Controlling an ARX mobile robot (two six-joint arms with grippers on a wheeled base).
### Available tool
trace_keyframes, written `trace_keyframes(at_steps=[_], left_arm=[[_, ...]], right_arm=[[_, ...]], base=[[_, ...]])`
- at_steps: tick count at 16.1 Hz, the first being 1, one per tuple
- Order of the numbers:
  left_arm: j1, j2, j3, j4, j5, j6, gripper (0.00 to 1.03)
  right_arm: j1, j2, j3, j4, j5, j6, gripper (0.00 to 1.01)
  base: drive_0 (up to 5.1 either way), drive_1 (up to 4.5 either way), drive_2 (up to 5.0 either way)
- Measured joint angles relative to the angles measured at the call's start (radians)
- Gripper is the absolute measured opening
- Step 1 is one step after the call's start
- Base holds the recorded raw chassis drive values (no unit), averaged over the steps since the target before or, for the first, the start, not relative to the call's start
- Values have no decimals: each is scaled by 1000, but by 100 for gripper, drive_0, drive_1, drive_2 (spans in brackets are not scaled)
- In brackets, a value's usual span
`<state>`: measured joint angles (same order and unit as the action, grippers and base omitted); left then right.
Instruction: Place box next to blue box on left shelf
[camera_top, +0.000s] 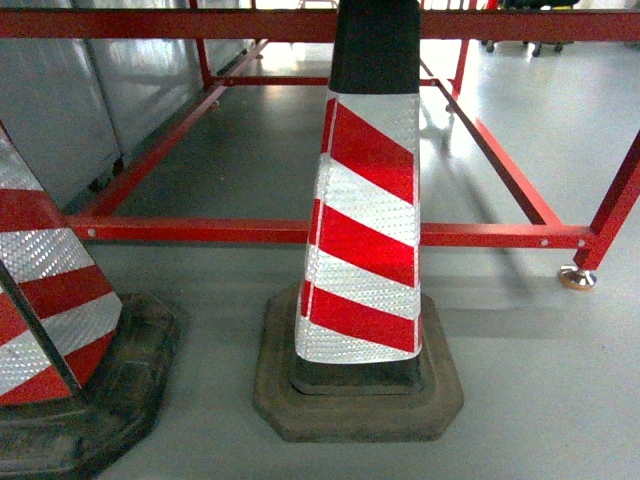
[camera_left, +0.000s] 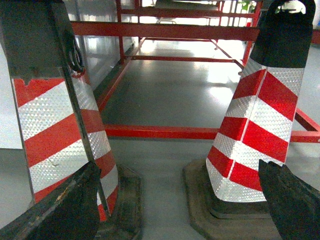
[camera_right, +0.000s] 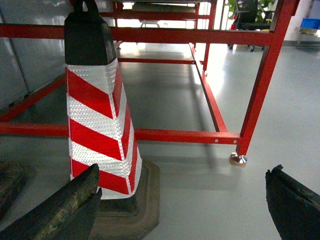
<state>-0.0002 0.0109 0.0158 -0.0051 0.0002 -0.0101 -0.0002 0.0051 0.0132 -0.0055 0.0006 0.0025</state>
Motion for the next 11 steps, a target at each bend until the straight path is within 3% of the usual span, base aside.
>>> trace_keyframes(at_steps=[11], left_arm=[[0,0,0,0,0,0,98]], right_arm=[[0,0,0,0,0,0,98]], base=[[0,0,0]])
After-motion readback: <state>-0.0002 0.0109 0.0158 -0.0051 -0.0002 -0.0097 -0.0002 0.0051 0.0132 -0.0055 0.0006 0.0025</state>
